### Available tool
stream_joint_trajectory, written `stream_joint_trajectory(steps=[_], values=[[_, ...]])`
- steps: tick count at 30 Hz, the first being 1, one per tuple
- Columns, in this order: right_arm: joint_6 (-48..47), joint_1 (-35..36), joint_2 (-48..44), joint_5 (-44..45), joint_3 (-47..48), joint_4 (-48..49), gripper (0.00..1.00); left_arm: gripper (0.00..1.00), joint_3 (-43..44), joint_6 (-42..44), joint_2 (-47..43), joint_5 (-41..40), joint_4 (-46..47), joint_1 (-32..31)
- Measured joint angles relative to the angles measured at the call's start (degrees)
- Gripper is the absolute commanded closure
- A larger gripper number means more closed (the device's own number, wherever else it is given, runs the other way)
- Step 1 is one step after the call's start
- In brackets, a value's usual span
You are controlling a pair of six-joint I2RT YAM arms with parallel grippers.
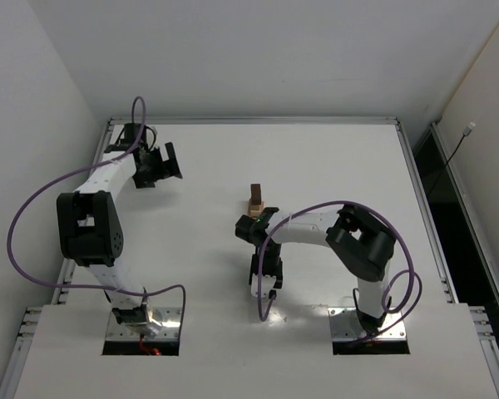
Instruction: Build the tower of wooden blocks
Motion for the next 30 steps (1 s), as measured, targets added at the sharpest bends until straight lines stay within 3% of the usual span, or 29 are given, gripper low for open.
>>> stream_joint_trajectory(steps=[3, 7, 12, 18, 23, 28, 30], values=[[0.5, 0.0, 0.0, 0.0, 0.0, 0.1, 0.99, 0.0, 0.0, 0.0, 0.0, 0.2, 0.0, 0.1], [3.5, 0.0, 0.0, -0.5, 1.1, 0.0, 1.0, 0.0, -0.7, 0.3, -0.2, 1.4, 0.4, 0.2], [12.7, -1.3, -0.5, -6.0, 7.0, -1.7, 1.0, 0.0, -8.7, 3.6, -5.4, 6.8, 2.1, 0.0], [31.8, -11.0, -1.4, -22.8, 22.5, -6.7, 1.0, 0.0, -16.6, 10.1, -16.6, 14.3, 3.4, -1.7], [44.4, -22.1, 0.3, -38.4, 34.4, -14.4, 1.0, 0.0, -17.0, 17.9, -27.0, 14.5, 4.1, -6.0], [64.6, -30.7, 0.8, -51.4, 30.9, -8.9, 1.0, 0.0, -20.8, 26.2, -40.7, 7.8, 9.0, -14.2], [74.8, -33.3, 0.9, -53.7, 28.8, -4.2, 1.0, 0.07, -25.3, 30.9, -47.1, 4.6, 12.7, -17.9]])
